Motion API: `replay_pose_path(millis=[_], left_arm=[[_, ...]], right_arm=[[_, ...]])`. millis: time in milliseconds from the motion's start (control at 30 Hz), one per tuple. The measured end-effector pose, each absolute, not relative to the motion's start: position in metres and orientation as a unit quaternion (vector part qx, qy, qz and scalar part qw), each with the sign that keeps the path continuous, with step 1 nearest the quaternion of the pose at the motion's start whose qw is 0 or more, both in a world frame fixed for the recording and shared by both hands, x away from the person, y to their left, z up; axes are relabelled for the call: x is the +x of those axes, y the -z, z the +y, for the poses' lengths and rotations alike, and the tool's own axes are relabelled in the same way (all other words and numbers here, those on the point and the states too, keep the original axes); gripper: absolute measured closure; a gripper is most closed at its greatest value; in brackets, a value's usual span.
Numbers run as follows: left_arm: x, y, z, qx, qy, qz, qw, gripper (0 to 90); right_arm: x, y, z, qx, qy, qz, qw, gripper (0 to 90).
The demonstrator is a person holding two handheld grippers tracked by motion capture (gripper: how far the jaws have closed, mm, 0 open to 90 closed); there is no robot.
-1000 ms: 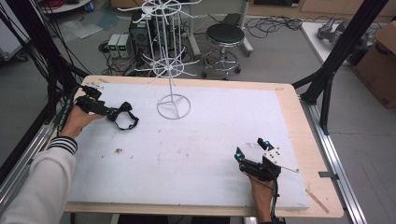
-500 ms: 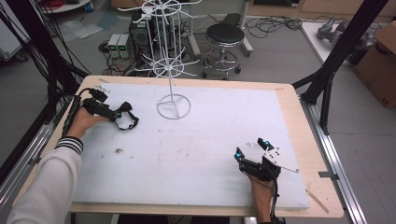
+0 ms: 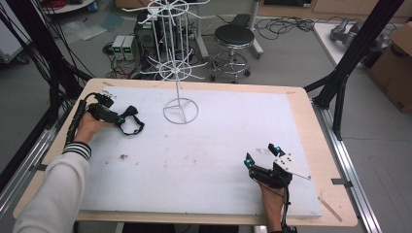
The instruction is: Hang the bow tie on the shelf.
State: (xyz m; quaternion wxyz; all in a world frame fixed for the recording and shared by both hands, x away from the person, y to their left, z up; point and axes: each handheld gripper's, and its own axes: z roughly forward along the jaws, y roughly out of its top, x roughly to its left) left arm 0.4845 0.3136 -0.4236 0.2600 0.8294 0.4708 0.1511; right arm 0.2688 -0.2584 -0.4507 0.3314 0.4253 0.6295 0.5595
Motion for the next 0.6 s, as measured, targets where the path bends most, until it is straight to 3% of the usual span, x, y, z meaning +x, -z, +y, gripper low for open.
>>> replay_pose_path(millis=[200,600], left_arm=[[0.4827,0.4216,0.3106,0.831,-0.148,0.467,0.265,75.8],[0.4779,0.4169,0.3052,0.833,-0.142,0.461,0.271,79.5]], right_arm=[[0.2688,0.4507,-0.2583,0.425,-0.56,0.629,0.332,8.9],[0.2687,0.4507,-0.2584,0.425,-0.56,0.63,0.332,8.9]])
